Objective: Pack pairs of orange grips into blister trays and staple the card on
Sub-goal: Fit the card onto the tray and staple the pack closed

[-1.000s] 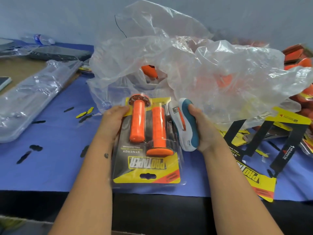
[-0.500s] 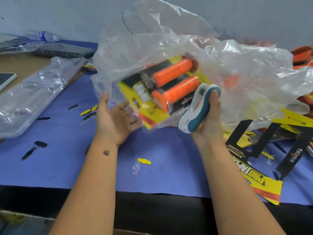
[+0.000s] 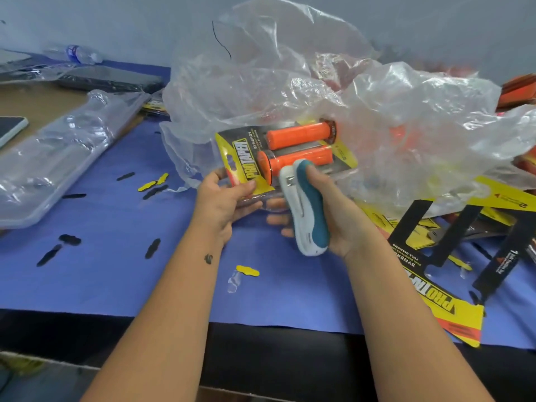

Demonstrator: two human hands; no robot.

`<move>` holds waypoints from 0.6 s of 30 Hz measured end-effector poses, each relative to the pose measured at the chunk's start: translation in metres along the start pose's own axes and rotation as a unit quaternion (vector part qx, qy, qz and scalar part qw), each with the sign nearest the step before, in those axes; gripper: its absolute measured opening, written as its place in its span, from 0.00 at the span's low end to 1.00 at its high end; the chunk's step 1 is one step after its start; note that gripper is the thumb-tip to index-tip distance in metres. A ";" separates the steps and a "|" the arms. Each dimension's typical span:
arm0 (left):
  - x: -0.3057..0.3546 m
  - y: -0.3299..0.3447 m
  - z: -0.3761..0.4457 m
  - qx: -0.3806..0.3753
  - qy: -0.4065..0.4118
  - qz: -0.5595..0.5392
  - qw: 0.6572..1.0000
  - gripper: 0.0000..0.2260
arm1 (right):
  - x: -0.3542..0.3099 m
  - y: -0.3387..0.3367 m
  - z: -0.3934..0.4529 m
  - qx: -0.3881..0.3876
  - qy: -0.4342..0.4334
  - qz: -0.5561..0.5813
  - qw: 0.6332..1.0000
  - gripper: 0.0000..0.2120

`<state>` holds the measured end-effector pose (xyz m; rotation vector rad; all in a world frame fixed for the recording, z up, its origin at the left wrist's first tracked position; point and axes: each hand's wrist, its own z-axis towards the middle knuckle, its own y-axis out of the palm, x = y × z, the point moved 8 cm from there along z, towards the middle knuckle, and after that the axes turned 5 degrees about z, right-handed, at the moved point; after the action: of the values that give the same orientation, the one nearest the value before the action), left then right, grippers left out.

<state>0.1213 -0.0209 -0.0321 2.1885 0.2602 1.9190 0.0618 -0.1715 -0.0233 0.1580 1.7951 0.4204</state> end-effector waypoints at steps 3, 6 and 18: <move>0.002 0.004 -0.001 -0.017 -0.002 -0.028 0.999 0.09 | 0.018 0.020 -0.004 -0.064 0.091 -0.076 0.991 0.34; 0.002 0.005 -0.002 -0.041 -0.044 -0.114 0.992 0.03 | 0.022 0.021 -0.003 -0.068 0.113 -0.061 0.989 0.32; 0.007 -0.003 -0.003 -0.018 -0.042 -0.036 0.998 0.06 | 0.025 0.015 0.005 -0.010 0.107 -0.038 0.993 0.32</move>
<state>0.1195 -0.0156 -0.0260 2.1988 0.2841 1.7743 0.0587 -0.1488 -0.0417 0.0309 1.9998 0.4134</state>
